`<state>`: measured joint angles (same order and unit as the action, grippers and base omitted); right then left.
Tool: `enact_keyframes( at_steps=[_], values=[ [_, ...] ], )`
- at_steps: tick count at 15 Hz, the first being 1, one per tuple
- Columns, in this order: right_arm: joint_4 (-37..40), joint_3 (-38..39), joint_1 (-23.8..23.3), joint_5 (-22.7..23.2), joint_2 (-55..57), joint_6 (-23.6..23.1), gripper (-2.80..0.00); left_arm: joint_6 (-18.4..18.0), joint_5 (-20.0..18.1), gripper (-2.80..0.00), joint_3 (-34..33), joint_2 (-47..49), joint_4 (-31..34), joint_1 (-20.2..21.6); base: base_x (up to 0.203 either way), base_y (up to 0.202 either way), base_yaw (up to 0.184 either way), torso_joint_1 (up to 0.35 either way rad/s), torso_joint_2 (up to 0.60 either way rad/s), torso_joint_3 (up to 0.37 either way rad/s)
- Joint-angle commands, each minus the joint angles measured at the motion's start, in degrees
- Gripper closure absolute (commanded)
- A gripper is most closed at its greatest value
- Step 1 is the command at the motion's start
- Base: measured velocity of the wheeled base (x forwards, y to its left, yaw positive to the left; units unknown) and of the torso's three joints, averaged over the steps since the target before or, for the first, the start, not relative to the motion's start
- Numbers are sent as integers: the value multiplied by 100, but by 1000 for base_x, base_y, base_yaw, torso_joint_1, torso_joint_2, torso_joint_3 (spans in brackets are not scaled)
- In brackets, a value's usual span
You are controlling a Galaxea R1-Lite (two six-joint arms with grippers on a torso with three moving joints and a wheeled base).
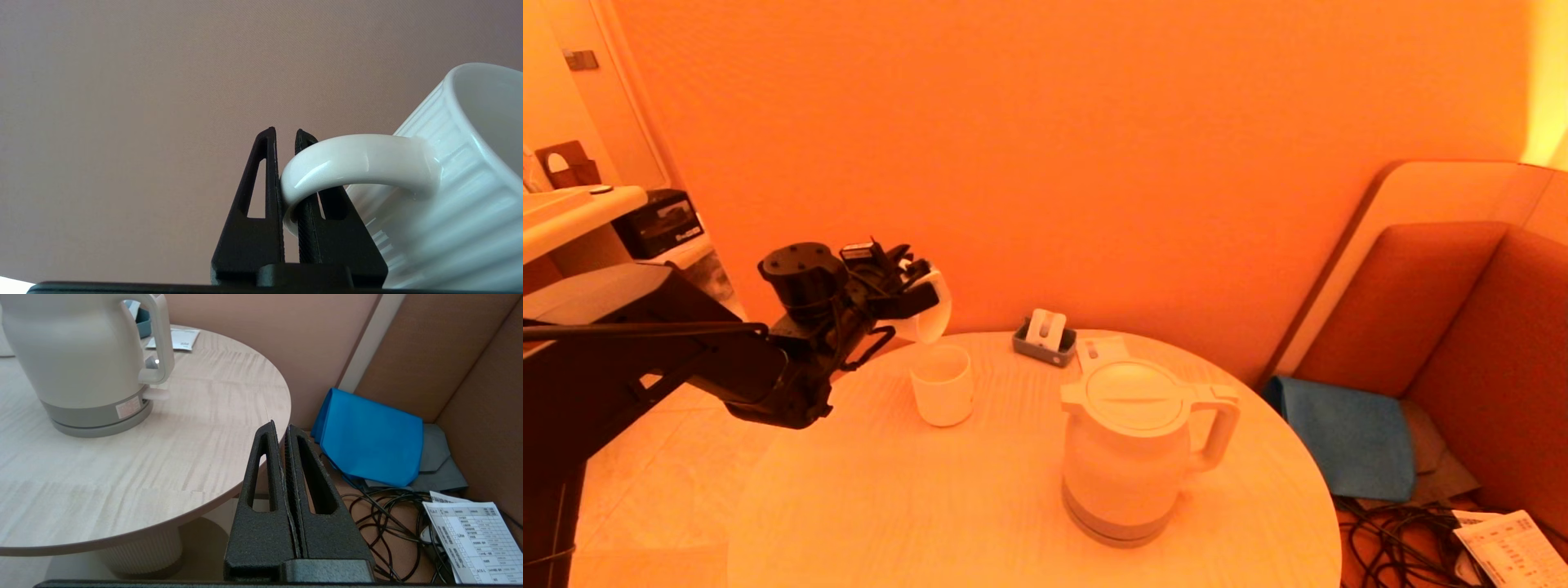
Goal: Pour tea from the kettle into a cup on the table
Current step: Pour water into another cup
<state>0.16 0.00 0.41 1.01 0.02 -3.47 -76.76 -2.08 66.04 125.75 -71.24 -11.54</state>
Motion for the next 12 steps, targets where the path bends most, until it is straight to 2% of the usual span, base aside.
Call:
enact_keyframes(
  at_steps=[1,3,5,10,12],
  values=[
    [2,0,2,-1,-2,-4,0,-40,-2,0,-6,-21,-42,-6,0,0,0,0,0,0],
    [2,0,2,4,-2,-4,0,75,4,0,-162,-15,-49,-6,0,0,0,0,0,0],
    [2,0,2,-4,-2,-4,0,627,221,0,-298,-19,-34,-6,0,0,0,0,0,0],
    [2,0,2,4,-2,-4,0,2470,661,0,-272,-318,752,14,0,0,0,0,0,0],
    [2,0,2,-2,-2,-4,0,3147,755,0,-251,-307,812,152,0,0,0,0,0,0]
  ],
)
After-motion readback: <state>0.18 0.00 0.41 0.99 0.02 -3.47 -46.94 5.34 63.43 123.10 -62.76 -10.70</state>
